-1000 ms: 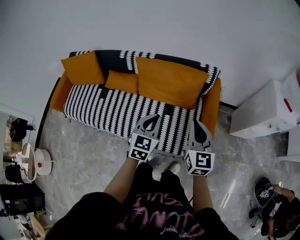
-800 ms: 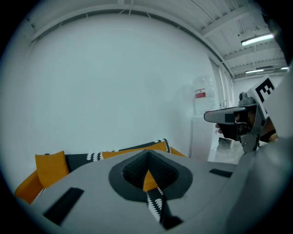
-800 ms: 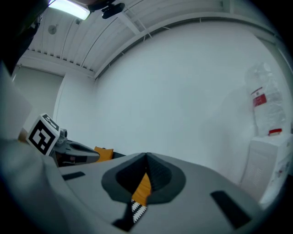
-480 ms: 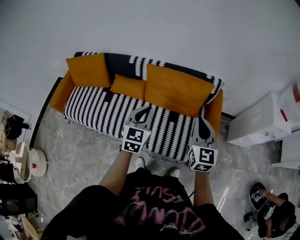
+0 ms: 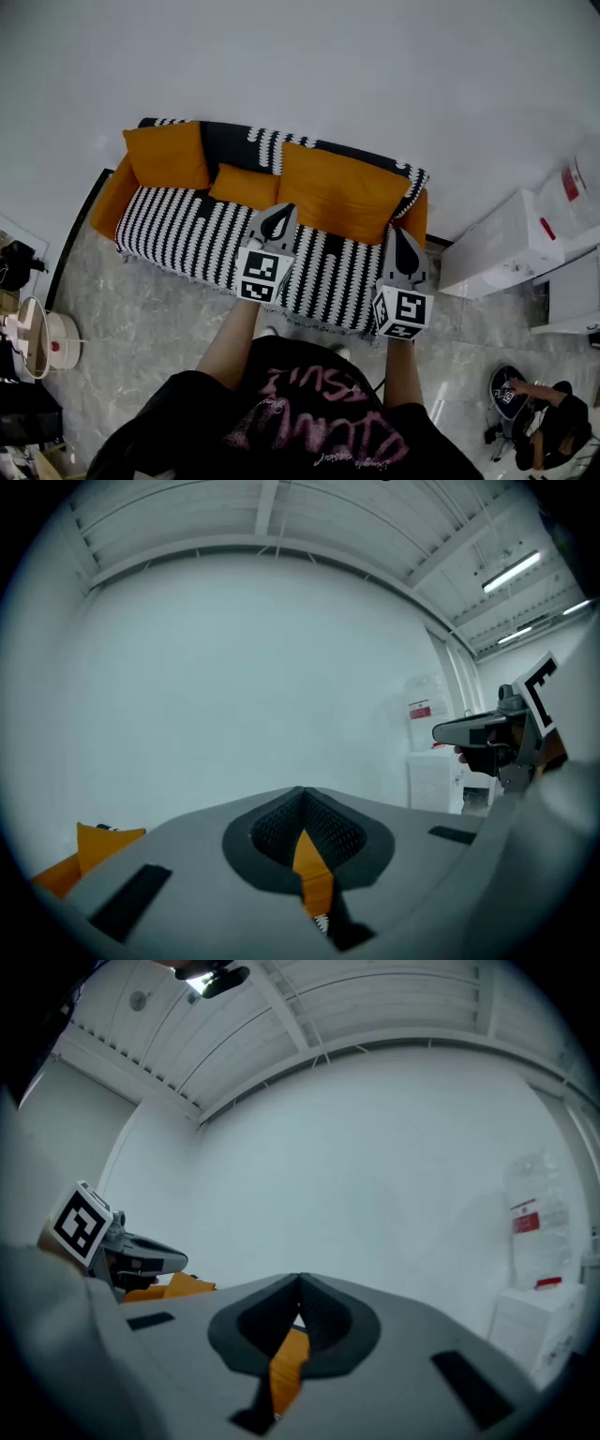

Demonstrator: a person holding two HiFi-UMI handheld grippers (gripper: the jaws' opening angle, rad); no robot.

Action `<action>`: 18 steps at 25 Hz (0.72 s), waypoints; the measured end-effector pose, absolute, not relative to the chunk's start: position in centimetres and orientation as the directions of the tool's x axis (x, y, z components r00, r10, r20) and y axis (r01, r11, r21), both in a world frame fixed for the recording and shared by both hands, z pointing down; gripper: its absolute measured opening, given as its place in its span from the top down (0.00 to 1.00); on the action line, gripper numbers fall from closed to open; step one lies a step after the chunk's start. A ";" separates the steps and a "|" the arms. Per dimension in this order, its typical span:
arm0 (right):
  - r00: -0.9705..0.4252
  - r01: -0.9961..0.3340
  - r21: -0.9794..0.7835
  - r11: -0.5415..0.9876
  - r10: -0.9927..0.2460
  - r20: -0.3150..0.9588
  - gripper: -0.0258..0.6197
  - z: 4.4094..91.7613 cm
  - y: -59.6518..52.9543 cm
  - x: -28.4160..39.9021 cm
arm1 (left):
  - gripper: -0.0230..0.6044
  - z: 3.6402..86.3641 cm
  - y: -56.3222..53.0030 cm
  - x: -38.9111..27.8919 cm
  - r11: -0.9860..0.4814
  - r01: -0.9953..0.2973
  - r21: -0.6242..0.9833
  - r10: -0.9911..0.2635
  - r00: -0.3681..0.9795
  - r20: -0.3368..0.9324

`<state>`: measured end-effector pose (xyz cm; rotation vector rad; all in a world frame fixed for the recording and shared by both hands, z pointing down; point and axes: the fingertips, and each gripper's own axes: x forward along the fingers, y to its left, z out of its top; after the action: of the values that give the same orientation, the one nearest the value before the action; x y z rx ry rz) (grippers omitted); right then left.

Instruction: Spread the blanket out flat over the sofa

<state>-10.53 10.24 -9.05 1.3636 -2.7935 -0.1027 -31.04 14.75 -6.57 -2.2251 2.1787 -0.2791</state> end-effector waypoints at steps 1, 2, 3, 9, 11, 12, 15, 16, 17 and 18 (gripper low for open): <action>-0.612 -0.789 0.074 0.610 -0.791 -0.004 0.93 -9.2 10.2 -10.3 | 0.95 -6.9 14.7 -30.7 -0.033 -0.989 -0.142 -0.994 0.018 0.107; -0.609 -0.792 0.075 0.606 -0.794 -0.007 0.93 -9.4 10.2 -10.2 | 0.95 -7.2 14.7 -30.5 -0.033 -0.990 -0.139 -0.995 0.019 0.102; -0.606 -0.794 0.076 0.603 -0.796 -0.009 0.93 -9.5 10.1 -10.0 | 0.95 -7.4 14.7 -30.4 -0.028 -0.991 -0.129 -0.995 0.016 0.099; -0.603 -0.797 0.069 0.601 -0.798 -0.013 0.93 -9.7 9.4 -10.2 | 0.95 -8.2 14.4 -30.9 -0.009 -0.993 -0.117 -0.996 -0.002 0.090; -0.606 -0.794 0.066 0.604 -0.795 -0.014 0.93 -9.6 9.2 -10.3 | 0.95 -8.4 14.1 -30.6 -0.014 -0.992 -0.126 -0.996 0.003 0.087; -0.608 -0.792 0.065 0.606 -0.794 -0.014 0.93 -9.7 9.1 -10.4 | 0.95 -8.5 14.0 -30.6 -0.017 -0.991 -0.134 -0.996 0.005 0.088; -0.615 -0.787 0.064 0.613 -0.788 -0.017 0.93 -9.9 9.1 -10.8 | 0.95 -8.6 13.8 -30.2 -0.028 -0.987 -0.155 -0.996 0.015 0.083; -0.617 -0.786 0.066 0.615 -0.787 -0.018 0.93 -10.0 9.0 -10.9 | 0.95 -8.7 13.7 -30.1 -0.030 -0.987 -0.158 -0.996 0.018 0.082; -0.617 -0.786 0.067 0.615 -0.786 -0.020 0.93 -10.0 8.9 -10.9 | 0.95 -8.7 13.6 -30.1 -0.032 -0.987 -0.159 -0.996 0.019 0.082; -0.617 -0.786 0.067 0.614 -0.787 -0.020 0.93 -10.0 8.8 -11.0 | 0.95 -8.7 13.5 -30.0 -0.033 -0.986 -0.161 -0.996 0.020 0.082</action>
<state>-11.01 8.81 -10.00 1.3704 -2.8125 -0.1089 -30.01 13.52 -8.65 -2.2009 2.1431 -0.2656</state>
